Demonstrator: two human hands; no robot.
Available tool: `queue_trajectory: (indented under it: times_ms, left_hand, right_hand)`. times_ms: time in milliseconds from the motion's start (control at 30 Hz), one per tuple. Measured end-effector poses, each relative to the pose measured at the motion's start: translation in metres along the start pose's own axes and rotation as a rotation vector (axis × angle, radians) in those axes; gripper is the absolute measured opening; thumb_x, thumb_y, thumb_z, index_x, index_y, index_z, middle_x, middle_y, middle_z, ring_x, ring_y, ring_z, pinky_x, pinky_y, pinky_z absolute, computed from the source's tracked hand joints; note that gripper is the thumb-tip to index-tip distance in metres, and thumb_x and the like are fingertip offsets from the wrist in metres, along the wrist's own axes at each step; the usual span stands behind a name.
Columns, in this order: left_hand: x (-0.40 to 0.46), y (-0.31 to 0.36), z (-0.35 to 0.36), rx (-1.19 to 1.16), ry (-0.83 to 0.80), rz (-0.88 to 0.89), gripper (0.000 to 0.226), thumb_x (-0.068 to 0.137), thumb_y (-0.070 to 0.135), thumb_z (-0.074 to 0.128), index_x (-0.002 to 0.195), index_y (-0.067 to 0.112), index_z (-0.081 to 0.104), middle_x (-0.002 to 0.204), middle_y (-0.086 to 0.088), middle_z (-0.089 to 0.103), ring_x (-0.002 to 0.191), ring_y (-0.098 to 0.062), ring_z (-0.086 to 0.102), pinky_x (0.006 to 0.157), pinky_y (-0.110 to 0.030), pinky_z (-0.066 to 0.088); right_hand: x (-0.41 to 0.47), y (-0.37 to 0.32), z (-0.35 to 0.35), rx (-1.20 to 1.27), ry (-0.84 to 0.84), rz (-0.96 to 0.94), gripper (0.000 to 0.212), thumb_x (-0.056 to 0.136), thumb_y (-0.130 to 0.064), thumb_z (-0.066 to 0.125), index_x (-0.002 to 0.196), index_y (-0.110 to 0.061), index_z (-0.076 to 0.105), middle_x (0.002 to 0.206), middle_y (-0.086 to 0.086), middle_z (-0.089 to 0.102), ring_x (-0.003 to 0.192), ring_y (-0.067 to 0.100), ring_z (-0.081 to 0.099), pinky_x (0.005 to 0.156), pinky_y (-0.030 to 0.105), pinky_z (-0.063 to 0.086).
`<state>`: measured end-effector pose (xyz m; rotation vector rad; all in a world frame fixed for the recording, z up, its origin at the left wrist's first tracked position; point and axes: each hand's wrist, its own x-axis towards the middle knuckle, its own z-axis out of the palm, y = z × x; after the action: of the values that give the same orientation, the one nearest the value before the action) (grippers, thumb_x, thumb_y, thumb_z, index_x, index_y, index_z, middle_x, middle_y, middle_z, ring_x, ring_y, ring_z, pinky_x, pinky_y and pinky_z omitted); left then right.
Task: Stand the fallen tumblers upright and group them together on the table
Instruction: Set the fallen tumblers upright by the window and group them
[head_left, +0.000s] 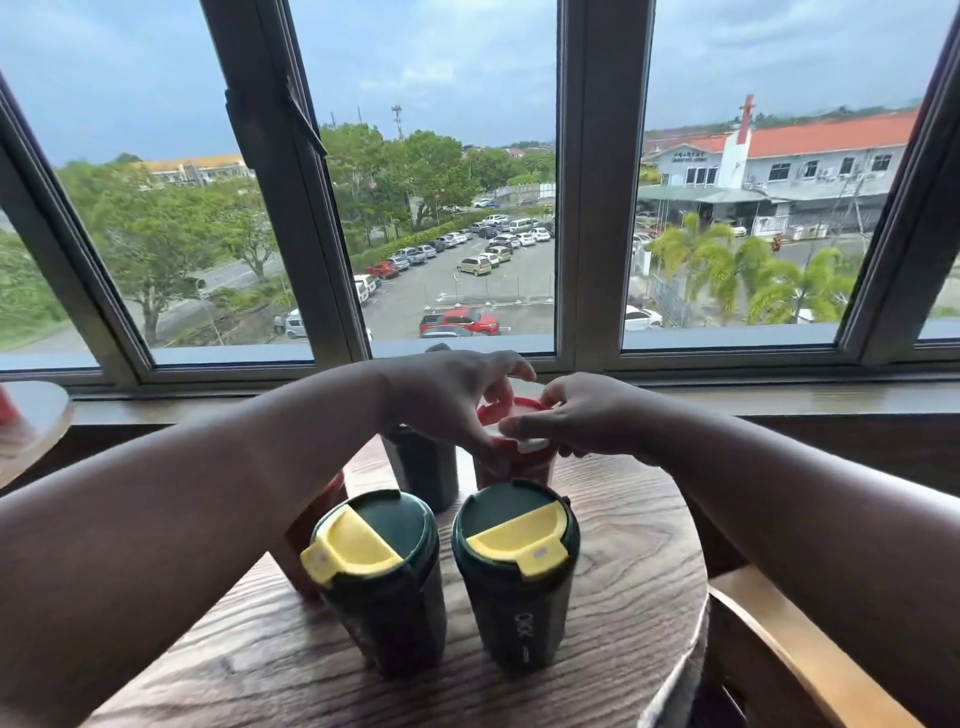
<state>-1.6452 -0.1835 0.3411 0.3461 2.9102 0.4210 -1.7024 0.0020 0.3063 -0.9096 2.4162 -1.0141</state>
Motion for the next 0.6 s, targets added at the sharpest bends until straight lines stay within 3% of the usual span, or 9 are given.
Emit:
queue_trajectory:
  times_ms: [167, 267, 367, 500, 600]
  left_hand:
    - [-0.013, -0.008, 0.003, 0.079, 0.041, -0.071, 0.097, 0.069, 0.05, 0.086, 0.148, 0.035, 0.03, 0.132, 0.014, 0.058, 0.114, -0.008, 0.052, 0.09, -0.024, 0.038]
    - [-0.019, -0.01, 0.003, 0.109, 0.078, -0.088, 0.096, 0.073, 0.051, 0.083, 0.15, 0.035, 0.028, 0.14, 0.014, 0.055, 0.119, -0.008, 0.05, 0.097, -0.024, 0.036]
    - [-0.039, -0.018, -0.001, 0.074, 0.181, -0.088, 0.086, 0.073, 0.052, 0.082, 0.145, 0.033, 0.039, 0.137, 0.012, 0.057, 0.123, -0.008, 0.051, 0.108, -0.031, 0.039]
    - [-0.081, -0.043, -0.003, 0.127, 0.339, -0.116, 0.06, 0.075, 0.042, 0.084, 0.129, 0.025, 0.061, 0.122, 0.008, 0.066, 0.109, -0.006, 0.058, 0.097, -0.022, 0.045]
    - [-0.111, -0.063, 0.001, 0.159, 0.364, -0.179, 0.054, 0.075, 0.042, 0.084, 0.123, 0.027, 0.065, 0.118, 0.01, 0.065, 0.107, -0.007, 0.058, 0.084, -0.001, 0.035]
  right_hand:
    - [0.009, -0.01, 0.01, -0.04, 0.01, -0.029, 0.048, 0.077, -0.057, 0.071, 0.084, -0.009, 0.07, 0.064, 0.001, 0.062, 0.06, 0.015, 0.054, 0.06, 0.03, 0.041]
    - [0.009, -0.011, 0.011, -0.057, 0.007, -0.024, 0.047, 0.08, -0.055, 0.068, 0.083, -0.008, 0.07, 0.063, 0.002, 0.059, 0.061, 0.016, 0.053, 0.06, 0.031, 0.04]
    - [0.008, -0.012, 0.011, -0.097, -0.007, -0.03, 0.055, 0.084, -0.053, 0.065, 0.096, 0.001, 0.068, 0.071, 0.005, 0.058, 0.066, 0.016, 0.051, 0.064, 0.03, 0.038]
    - [0.003, -0.015, 0.012, -0.217, 0.055, -0.042, 0.061, 0.083, -0.058, 0.064, 0.125, -0.014, 0.059, 0.111, 0.003, 0.064, 0.099, 0.019, 0.058, 0.084, 0.031, 0.045]
    - [0.002, -0.018, 0.013, -0.311, 0.103, -0.095, 0.076, 0.08, -0.06, 0.064, 0.14, -0.017, 0.047, 0.136, 0.005, 0.056, 0.116, 0.021, 0.054, 0.092, 0.029, 0.041]
